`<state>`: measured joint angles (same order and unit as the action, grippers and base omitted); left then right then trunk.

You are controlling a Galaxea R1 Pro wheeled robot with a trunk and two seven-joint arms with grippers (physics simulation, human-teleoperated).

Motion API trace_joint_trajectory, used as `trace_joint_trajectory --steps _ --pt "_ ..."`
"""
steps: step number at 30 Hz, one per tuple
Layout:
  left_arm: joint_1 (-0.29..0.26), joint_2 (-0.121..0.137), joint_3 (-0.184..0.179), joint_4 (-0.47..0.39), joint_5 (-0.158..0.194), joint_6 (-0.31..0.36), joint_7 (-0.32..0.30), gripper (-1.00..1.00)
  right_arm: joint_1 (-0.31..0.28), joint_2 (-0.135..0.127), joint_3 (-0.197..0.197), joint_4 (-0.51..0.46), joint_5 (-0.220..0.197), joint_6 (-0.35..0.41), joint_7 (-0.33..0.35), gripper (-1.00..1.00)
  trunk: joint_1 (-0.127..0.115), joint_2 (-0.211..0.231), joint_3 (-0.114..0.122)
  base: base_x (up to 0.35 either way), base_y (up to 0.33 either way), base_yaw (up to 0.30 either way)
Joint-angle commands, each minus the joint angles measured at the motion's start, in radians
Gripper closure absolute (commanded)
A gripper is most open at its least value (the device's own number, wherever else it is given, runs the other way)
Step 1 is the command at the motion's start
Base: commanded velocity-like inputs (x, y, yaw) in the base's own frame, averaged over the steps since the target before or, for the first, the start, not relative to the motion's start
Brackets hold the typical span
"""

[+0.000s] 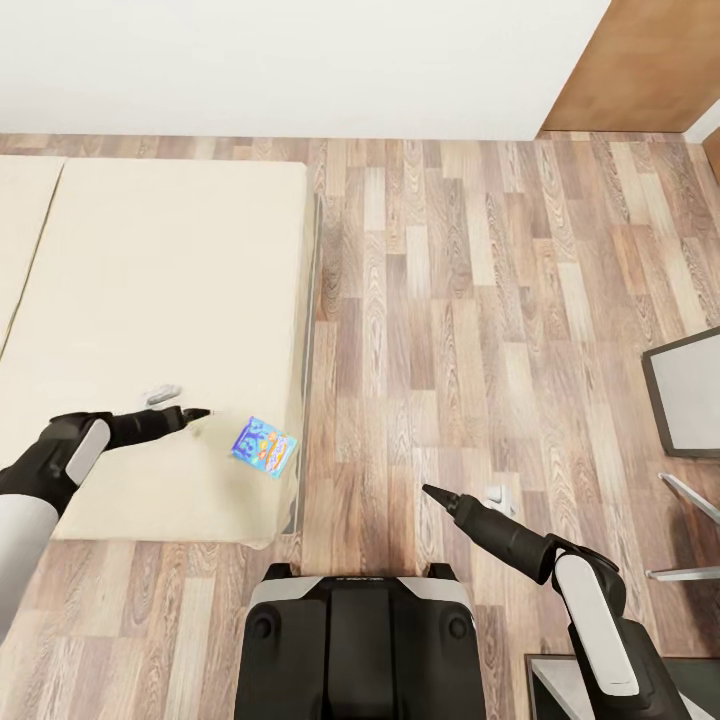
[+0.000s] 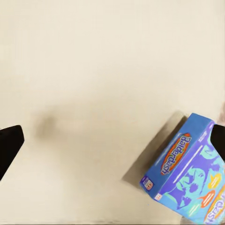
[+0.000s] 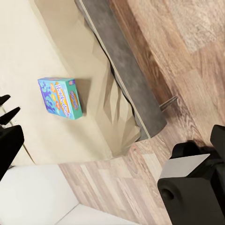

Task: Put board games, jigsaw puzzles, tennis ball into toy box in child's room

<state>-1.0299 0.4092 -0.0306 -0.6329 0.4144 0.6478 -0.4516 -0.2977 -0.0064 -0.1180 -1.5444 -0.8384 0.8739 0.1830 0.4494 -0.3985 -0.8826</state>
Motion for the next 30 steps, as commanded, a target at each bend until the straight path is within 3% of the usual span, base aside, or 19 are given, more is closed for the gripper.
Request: trace_joint_trajectory --steps 1,2,6,7,8,11,12,13,19,26,30 --pt "0.001 0.010 0.003 -0.001 0.007 0.014 -0.027 -1.00 0.000 0.000 -0.002 0.000 0.007 0.005 0.008 -1.00 0.001 -0.001 -0.001 0.000 0.000 0.000" --pt "0.002 0.018 0.008 0.000 0.007 0.021 -0.058 -1.00 0.000 0.000 -0.002 0.000 0.007 0.005 0.008 -1.00 0.001 -0.001 -0.001 0.000 0.000 0.000" --pt "0.025 0.087 0.025 0.008 0.006 0.045 -0.306 -1.00 0.000 0.001 -0.001 -0.002 0.007 0.005 0.008 -1.00 0.001 -0.001 -0.001 0.000 0.000 0.000" --pt "0.046 0.114 0.028 0.010 0.006 0.048 -0.407 -1.00 0.000 0.002 -0.001 -0.003 0.007 0.005 0.008 -1.00 0.001 -0.001 -0.001 0.000 0.000 0.000" --pt "0.059 0.127 0.029 0.011 0.006 0.050 -0.459 -1.00 0.000 0.002 0.000 -0.003 0.007 0.005 0.008 -1.00 0.001 -0.001 -0.001 0.000 0.000 0.000" --pt "0.130 0.179 0.032 0.014 0.006 0.052 -0.712 -1.00 0.000 0.004 0.001 -0.004 0.007 0.004 0.008 -1.00 0.001 -0.001 -0.001 0.000 0.000 0.000" --pt "0.144 0.187 0.032 0.015 0.006 0.051 -0.759 -1.00 0.000 0.004 0.001 -0.005 0.007 0.004 0.009 -1.00 0.001 -0.001 -0.001 0.000 0.000 0.000" --pt "0.173 0.199 0.032 0.016 0.006 0.049 -0.844 -1.00 -0.001 0.005 0.001 -0.005 0.007 0.003 0.009 -1.00 0.001 -0.001 -0.001 0.000 0.000 0.000" --pt "0.237 0.234 0.039 0.018 0.002 0.050 -1.104 -1.00 -0.001 0.006 0.002 -0.004 0.007 -0.001 0.010 -1.00 0.001 -0.001 0.004 0.000 0.000 0.000" --pt "0.249 0.276 0.041 0.019 0.004 0.055 -1.119 -1.00 -0.001 0.006 0.005 -0.004 0.007 -0.002 0.010 -1.00 0.001 -0.001 0.015 0.000 0.000 0.000" --pt "0.250 0.285 0.041 0.019 0.006 0.056 -1.119 -1.00 -0.001 0.005 0.006 -0.003 0.007 -0.002 0.010 -1.00 0.001 -0.001 0.021 0.000 0.000 0.000"
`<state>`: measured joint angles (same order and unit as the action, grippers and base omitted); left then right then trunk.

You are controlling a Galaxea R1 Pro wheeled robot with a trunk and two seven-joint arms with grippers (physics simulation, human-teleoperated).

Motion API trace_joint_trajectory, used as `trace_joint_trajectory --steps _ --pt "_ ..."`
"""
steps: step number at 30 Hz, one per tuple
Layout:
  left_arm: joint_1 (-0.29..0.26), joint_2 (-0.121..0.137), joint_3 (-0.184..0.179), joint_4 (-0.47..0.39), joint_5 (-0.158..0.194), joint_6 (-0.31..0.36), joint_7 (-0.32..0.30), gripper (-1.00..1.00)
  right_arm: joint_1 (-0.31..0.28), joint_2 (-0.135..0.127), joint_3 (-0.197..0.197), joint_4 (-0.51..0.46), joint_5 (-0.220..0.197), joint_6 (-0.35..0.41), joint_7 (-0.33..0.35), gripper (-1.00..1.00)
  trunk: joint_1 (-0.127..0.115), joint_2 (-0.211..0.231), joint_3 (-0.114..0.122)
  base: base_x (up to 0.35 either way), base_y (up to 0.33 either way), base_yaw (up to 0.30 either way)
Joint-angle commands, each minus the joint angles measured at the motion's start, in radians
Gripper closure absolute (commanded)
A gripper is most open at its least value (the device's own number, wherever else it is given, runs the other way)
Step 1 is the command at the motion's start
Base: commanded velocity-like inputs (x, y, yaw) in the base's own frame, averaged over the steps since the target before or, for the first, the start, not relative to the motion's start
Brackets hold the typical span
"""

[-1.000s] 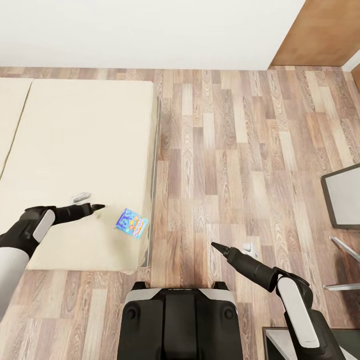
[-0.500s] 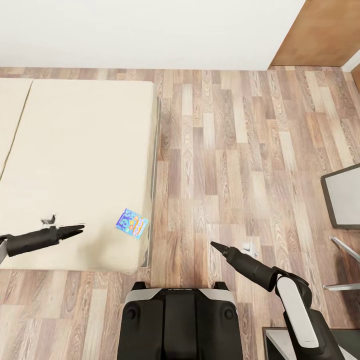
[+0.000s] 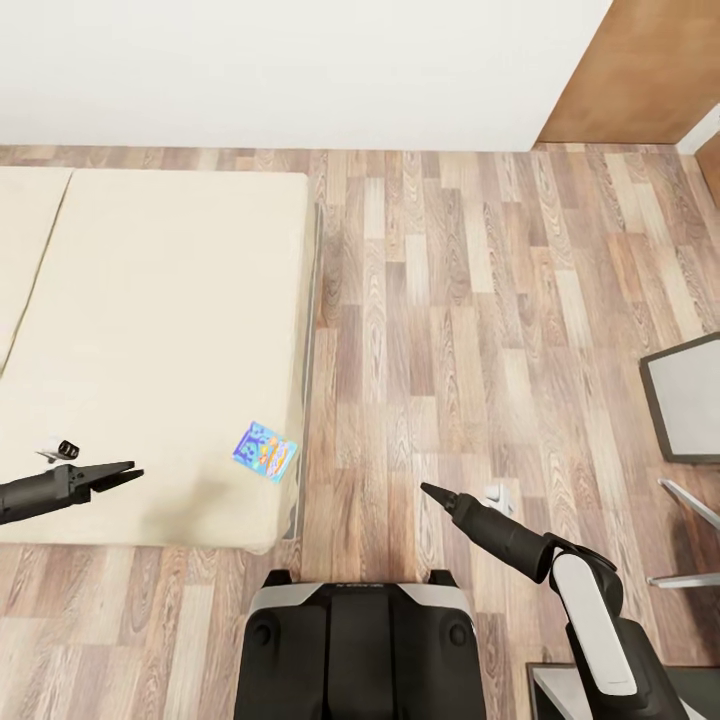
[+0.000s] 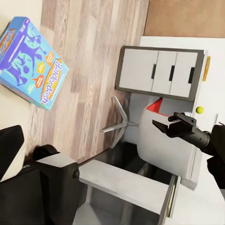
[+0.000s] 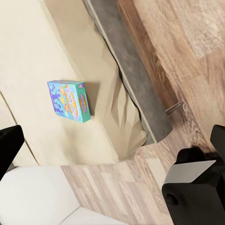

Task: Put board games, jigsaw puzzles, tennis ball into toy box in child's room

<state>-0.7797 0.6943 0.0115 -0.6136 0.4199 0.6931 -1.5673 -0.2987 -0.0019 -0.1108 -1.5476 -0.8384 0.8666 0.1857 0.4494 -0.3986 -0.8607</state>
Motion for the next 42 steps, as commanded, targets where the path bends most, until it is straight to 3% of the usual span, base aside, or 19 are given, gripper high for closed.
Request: trace_joint_trajectory --steps 1,13,26,42 --pt "0.000 0.002 -0.001 0.000 0.001 0.011 -0.003 -1.00 0.000 0.000 -0.002 0.000 0.006 0.005 0.008 -1.00 0.001 -0.001 0.001 0.000 0.000 0.000" --pt "0.002 0.000 0.000 0.004 0.002 0.003 -0.003 -1.00 0.000 -0.003 -0.003 0.000 0.007 0.005 0.008 -1.00 0.001 -0.001 0.020 0.000 0.000 0.000" --pt "0.002 -0.021 -0.001 0.005 -0.001 0.001 -0.003 -1.00 0.000 -0.003 -0.004 0.003 0.007 0.005 0.008 -1.00 0.001 -0.001 0.040 0.000 0.000 0.000" --pt "0.003 -0.022 -0.001 0.008 -0.003 0.000 -0.003 -1.00 0.000 0.001 -0.008 0.008 0.005 0.005 0.008 -1.00 0.001 -0.001 0.066 0.000 0.000 0.000"
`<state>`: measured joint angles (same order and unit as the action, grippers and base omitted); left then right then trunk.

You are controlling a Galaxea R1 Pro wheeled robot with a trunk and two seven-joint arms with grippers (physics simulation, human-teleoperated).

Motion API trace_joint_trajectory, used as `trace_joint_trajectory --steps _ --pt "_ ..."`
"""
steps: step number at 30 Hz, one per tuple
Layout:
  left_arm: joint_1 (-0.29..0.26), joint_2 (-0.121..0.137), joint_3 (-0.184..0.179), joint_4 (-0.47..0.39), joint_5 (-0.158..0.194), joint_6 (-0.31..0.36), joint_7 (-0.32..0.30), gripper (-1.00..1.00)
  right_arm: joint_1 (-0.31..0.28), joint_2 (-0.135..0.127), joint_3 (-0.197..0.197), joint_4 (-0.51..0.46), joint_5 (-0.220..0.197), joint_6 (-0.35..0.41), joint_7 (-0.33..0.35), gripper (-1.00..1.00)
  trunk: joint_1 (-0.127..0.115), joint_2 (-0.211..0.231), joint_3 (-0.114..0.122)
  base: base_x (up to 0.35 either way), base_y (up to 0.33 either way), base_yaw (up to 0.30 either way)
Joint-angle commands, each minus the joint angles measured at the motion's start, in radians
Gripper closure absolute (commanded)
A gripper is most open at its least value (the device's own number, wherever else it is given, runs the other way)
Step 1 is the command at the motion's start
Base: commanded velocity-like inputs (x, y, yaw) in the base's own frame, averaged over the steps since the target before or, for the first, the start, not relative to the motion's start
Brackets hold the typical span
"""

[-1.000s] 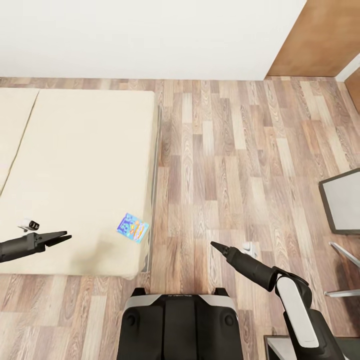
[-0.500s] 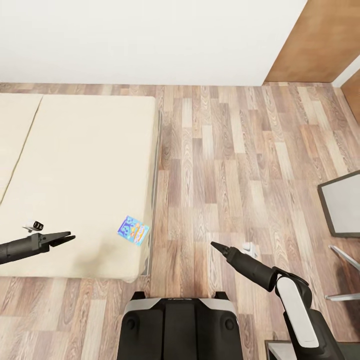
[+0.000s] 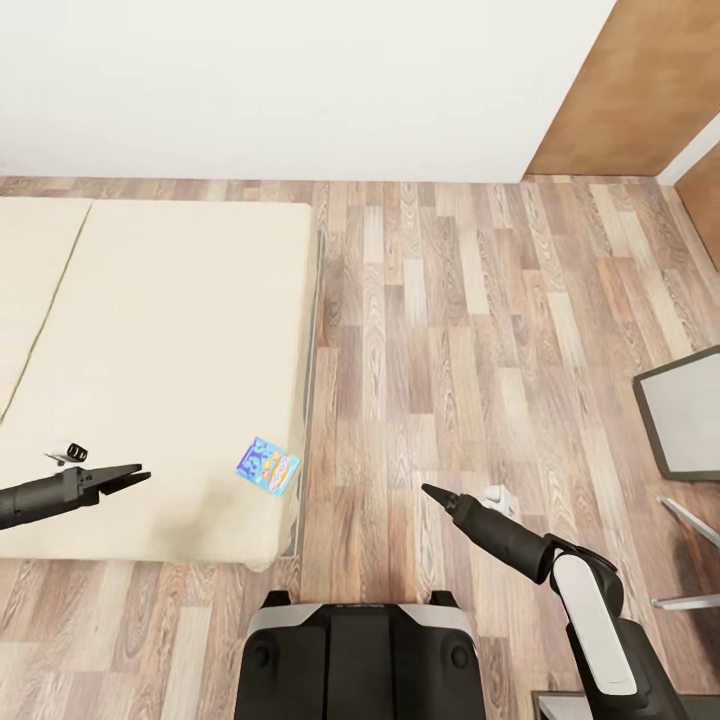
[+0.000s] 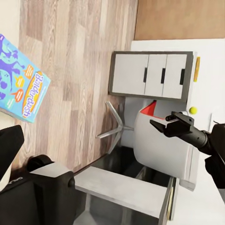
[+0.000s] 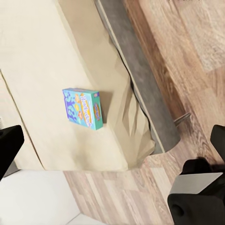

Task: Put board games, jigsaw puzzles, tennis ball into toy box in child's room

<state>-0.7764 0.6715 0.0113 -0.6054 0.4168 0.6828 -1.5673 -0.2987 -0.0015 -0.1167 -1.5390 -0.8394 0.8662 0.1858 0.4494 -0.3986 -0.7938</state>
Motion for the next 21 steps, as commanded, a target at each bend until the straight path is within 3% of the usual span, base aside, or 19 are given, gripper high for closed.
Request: trace_joint_trajectory --steps 1,21 --pt "0.000 0.000 -0.001 0.002 0.000 0.011 -0.003 -1.00 0.000 0.000 -0.002 0.000 0.007 0.005 0.008 -1.00 0.001 -0.001 0.001 0.000 0.000 0.000" --pt "0.000 0.000 -0.001 0.015 -0.002 0.011 -0.003 -1.00 0.000 -0.004 -0.009 0.002 -0.002 0.005 0.008 -1.00 0.001 -0.001 0.032 0.000 0.000 0.000"
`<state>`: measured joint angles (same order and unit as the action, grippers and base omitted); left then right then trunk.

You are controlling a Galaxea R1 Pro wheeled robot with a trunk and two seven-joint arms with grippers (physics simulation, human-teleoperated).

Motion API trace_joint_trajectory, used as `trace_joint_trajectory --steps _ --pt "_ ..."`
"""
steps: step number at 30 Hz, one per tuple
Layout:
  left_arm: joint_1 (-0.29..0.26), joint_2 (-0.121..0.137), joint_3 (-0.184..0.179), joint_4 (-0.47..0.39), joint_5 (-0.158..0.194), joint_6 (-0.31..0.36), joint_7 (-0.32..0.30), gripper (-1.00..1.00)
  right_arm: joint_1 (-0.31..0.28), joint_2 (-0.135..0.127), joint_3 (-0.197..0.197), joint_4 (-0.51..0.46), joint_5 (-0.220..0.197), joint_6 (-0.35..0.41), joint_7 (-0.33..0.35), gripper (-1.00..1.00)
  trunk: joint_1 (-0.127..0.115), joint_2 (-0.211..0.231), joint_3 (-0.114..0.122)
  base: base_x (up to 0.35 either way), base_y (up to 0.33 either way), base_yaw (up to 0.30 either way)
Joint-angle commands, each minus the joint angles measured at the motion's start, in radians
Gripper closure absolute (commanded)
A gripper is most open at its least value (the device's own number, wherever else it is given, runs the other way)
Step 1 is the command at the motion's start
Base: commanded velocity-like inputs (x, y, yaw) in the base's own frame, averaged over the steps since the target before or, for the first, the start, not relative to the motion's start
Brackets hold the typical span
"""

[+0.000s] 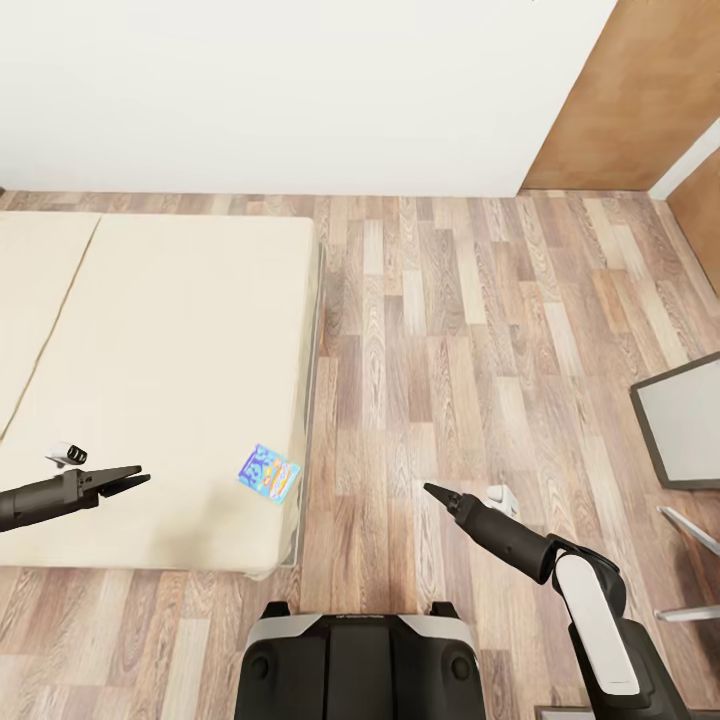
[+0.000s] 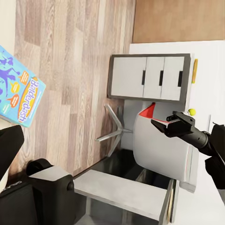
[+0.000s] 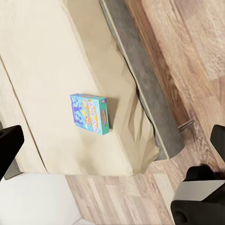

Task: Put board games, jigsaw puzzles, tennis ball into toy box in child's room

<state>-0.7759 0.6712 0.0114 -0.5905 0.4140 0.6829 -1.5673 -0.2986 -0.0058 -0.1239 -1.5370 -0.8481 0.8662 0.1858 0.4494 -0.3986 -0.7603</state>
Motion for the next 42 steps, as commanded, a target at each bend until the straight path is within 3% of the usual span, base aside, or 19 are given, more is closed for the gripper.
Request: trace_joint_trajectory --steps 1,42 --pt "0.000 0.000 -0.001 0.000 0.000 0.011 -0.003 -1.00 0.000 0.000 -0.002 0.000 0.007 0.005 0.008 -1.00 0.001 -0.001 0.001 0.000 0.000 0.000" --pt "0.000 -0.001 -0.003 0.000 -0.001 0.012 -0.003 -1.00 0.000 0.001 -0.002 0.002 0.007 0.005 0.007 -1.00 0.001 -0.001 0.066 0.000 0.000 0.000"
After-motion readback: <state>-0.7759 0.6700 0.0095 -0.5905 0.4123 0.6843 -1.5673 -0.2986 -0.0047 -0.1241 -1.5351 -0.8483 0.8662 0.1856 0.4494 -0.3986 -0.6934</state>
